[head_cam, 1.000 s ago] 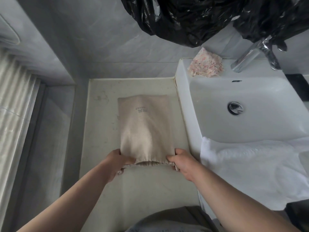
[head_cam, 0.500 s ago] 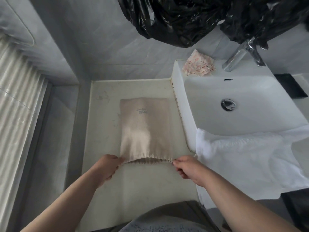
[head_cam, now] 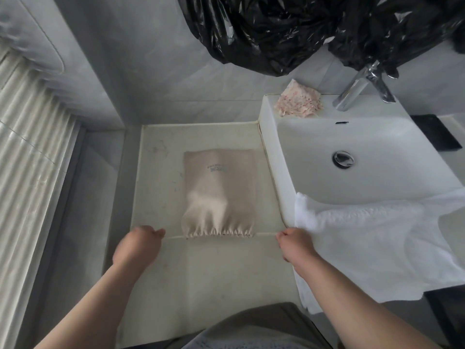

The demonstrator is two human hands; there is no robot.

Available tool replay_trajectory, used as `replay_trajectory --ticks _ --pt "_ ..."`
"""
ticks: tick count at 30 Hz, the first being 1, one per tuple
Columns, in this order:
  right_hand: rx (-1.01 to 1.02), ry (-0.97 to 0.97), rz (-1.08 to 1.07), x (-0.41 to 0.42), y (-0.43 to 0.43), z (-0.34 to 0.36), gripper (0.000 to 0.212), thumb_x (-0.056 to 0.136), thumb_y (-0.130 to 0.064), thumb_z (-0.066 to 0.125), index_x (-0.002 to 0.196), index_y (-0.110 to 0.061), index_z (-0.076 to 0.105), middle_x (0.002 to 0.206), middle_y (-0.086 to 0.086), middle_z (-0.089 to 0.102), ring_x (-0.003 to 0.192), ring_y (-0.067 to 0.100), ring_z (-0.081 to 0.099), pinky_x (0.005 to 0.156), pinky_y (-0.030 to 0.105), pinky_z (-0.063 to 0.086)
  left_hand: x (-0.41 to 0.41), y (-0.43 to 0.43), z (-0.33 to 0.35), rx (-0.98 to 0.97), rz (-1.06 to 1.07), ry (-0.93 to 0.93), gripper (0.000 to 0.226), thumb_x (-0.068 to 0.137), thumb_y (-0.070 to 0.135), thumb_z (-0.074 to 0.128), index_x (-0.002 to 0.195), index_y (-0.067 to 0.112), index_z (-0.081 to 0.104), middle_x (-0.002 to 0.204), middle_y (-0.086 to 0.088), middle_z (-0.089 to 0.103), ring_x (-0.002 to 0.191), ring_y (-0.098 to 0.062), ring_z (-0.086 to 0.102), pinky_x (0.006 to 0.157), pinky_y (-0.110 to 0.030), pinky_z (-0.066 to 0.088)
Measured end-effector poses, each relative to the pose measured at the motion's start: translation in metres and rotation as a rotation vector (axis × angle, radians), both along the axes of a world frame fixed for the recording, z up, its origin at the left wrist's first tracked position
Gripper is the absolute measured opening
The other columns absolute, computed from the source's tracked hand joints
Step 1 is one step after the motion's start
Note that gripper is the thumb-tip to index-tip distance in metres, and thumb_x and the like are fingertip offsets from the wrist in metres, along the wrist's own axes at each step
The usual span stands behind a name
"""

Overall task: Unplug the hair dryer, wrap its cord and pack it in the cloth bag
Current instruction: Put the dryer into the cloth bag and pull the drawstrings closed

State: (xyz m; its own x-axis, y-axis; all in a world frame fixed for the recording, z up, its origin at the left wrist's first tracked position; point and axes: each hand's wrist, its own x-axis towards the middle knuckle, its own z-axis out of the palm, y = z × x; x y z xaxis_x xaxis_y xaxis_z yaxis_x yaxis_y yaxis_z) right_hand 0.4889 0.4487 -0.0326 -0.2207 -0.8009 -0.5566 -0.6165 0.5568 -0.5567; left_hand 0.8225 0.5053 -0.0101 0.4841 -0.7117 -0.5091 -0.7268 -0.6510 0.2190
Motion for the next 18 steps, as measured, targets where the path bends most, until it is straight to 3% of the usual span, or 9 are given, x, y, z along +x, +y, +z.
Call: replay_trajectory --ticks 2,3,5,6,9,11,13,15,18 --pt "0.038 0.106 0.162 0.003 0.005 0.002 0.026 0.087 -0.008 0.049 0.063 -0.016 0.058 0.067 0.006 0.056 0.065 0.026 0.055 0.062 0.036 0.048 -0.01 0.002 0.004 0.04 -0.178 -0.211 0.035 0.097 0.044 0.05 0.107 0.015 0.067 0.117 -0.011 0.066 0.11 -0.033 0.06 0.084 -0.035 0.047" --pt "0.087 0.176 0.275 0.006 0.007 0.005 0.023 0.087 -0.007 0.046 0.074 -0.014 0.063 0.081 0.012 0.062 0.078 0.029 0.061 0.068 0.034 0.05 -0.02 0.002 0.006 0.023 -0.279 -0.275 0.032 0.095 0.043 0.052 0.111 0.018 0.065 0.12 -0.007 0.063 0.114 -0.031 0.057 0.089 -0.035 0.045" --pt "0.165 0.337 0.486 0.012 0.009 0.008 0.025 0.091 -0.012 0.045 0.11 -0.007 0.061 0.127 0.024 0.054 0.118 0.034 0.055 0.081 0.031 0.046 -0.042 0.0 0.007 -0.066 -0.396 -0.254 0.028 0.094 0.037 0.053 0.115 0.02 0.062 0.123 -0.006 0.058 0.117 -0.03 0.052 0.092 -0.037 0.043" --pt "0.149 0.408 0.569 0.017 0.009 0.011 0.029 0.092 -0.016 0.046 0.118 -0.007 0.055 0.135 0.022 0.046 0.124 0.034 0.05 0.084 0.032 0.045 -0.052 -0.002 0.007 -0.082 -0.365 -0.163 0.027 0.095 0.033 0.05 0.114 0.018 0.06 0.121 -0.007 0.058 0.116 -0.031 0.053 0.09 -0.037 0.044" --pt "0.034 0.35 0.672 0.037 0.01 0.021 0.015 0.094 -0.021 0.044 0.098 -0.012 0.055 0.11 0.009 0.055 0.101 0.03 0.058 0.07 0.031 0.04 -0.067 -0.009 -0.006 -0.013 -0.145 0.15 0.024 0.096 0.029 0.042 0.104 0.012 0.056 0.112 -0.014 0.063 0.104 -0.036 0.061 0.078 -0.035 0.045" --pt "0.138 0.097 0.512 0.048 0.01 0.015 0.016 0.092 -0.019 0.041 0.082 -0.013 0.051 0.084 0.006 0.054 0.075 0.026 0.055 0.056 0.028 0.035 -0.07 -0.009 -0.012 0.026 0.107 0.39 0.023 0.093 0.028 0.047 0.101 0.008 0.054 0.099 -0.015 0.063 0.084 -0.035 0.065 0.066 -0.032 0.049" --pt "0.258 -0.112 0.277 0.052 0.01 0.007 0.016 0.091 -0.016 0.04 0.084 -0.011 0.052 0.076 0.006 0.052 0.063 0.023 0.047 0.049 0.024 0.03 -0.071 -0.008 -0.012 0.051 0.336 0.626 0.013 0.094 0.018 0.052 0.093 0.005 0.052 0.083 -0.015 0.057 0.058 -0.026 0.054 0.048 -0.024 0.041" --pt "0.284 -0.161 0.197 0.049 0.011 0.004 0.017 0.093 -0.016 0.044 0.079 -0.013 0.052 0.07 0.006 0.048 0.057 0.02 0.042 0.048 0.024 0.03 -0.066 -0.006 -0.011 0.075 0.406 0.688 0.018 0.096 0.012 0.054 0.079 0.007 0.05 0.067 -0.011 0.048 0.049 -0.019 0.039 0.045 -0.018 0.031" --pt "0.194 -0.081 0.246 0.041 0.01 0.0 0.029 0.095 -0.031 0.054 0.072 -0.014 0.056 0.057 0.002 0.043 0.046 0.018 0.038 0.049 0.024 0.032 -0.055 -0.004 -0.013 0.036 0.299 0.605 0.03 0.096 0.021 0.059 0.069 0.011 0.049 0.059 -0.006 0.042 0.047 -0.018 0.033 0.045 -0.021 0.023"
